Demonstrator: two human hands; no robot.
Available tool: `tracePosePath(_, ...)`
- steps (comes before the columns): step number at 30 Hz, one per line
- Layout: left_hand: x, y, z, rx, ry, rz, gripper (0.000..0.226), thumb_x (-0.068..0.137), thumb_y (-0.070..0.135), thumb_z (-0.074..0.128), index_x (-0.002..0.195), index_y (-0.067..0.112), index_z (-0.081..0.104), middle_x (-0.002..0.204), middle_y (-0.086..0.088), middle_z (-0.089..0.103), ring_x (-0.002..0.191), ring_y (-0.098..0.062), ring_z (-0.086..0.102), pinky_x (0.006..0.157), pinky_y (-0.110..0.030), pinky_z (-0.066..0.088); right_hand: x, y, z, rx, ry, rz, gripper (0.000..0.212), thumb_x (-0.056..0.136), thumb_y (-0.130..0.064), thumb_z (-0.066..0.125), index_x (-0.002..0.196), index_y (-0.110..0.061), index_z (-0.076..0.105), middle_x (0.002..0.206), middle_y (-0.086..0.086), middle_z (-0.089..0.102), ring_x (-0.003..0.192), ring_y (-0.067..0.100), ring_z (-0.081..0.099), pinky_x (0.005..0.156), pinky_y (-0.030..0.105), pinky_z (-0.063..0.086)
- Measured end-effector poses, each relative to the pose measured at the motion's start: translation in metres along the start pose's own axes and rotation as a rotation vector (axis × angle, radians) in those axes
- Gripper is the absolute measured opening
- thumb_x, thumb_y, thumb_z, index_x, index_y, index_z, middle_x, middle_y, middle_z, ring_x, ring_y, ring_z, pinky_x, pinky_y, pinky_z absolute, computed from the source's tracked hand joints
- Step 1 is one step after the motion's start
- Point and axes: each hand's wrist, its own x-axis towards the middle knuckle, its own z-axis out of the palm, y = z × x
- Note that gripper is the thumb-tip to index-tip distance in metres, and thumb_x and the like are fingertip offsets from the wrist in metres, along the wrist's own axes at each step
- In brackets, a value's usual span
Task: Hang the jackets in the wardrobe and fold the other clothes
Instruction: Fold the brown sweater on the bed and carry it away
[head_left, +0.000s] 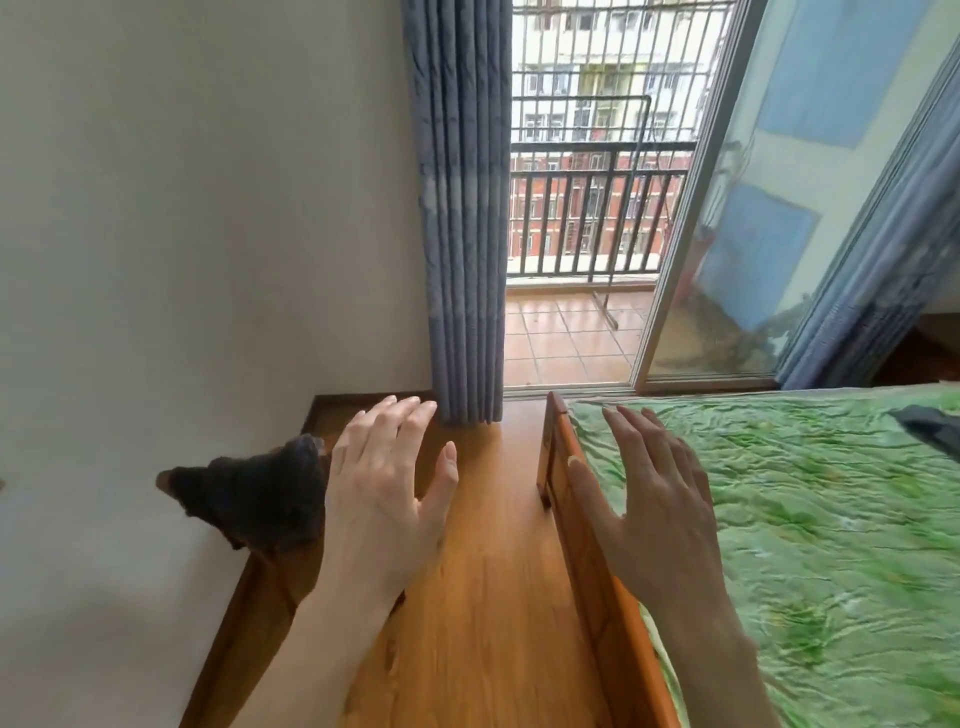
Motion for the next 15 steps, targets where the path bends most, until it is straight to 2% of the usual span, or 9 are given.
tracePosePath(7,0.136,-0.009,0.092,0.000,0.025,0.087,0.054,0.101,0.054,0.046,0.138,0.019,0.066,0.143,-0.004,0.064,0.135,-0.029,0.057,0.115,-0.050,0.038,0.132,0.046,0.064,-0.013,0.045,0.018,0.061,0.100,-0.056,0.046,0.150,-0.022,0.048,0.154,-0.002,0.051,0.149,0.017,0.039,0.123,0.045,0.031)
tracePosePath(15,0.242,-0.026,0.176,-0.079,-0.004,0.069,0.057,0.103,0.059,0.040,0.141,0.022,0.062,0.146,-0.002,0.061,0.137,-0.026,0.055,0.117,-0.047,0.038,0.245,0.075,0.115,-0.048,0.061,-0.034,0.059,0.100,-0.051,0.051,0.150,-0.018,0.050,0.152,0.001,0.052,0.146,0.021,0.043,0.120,0.049,0.035)
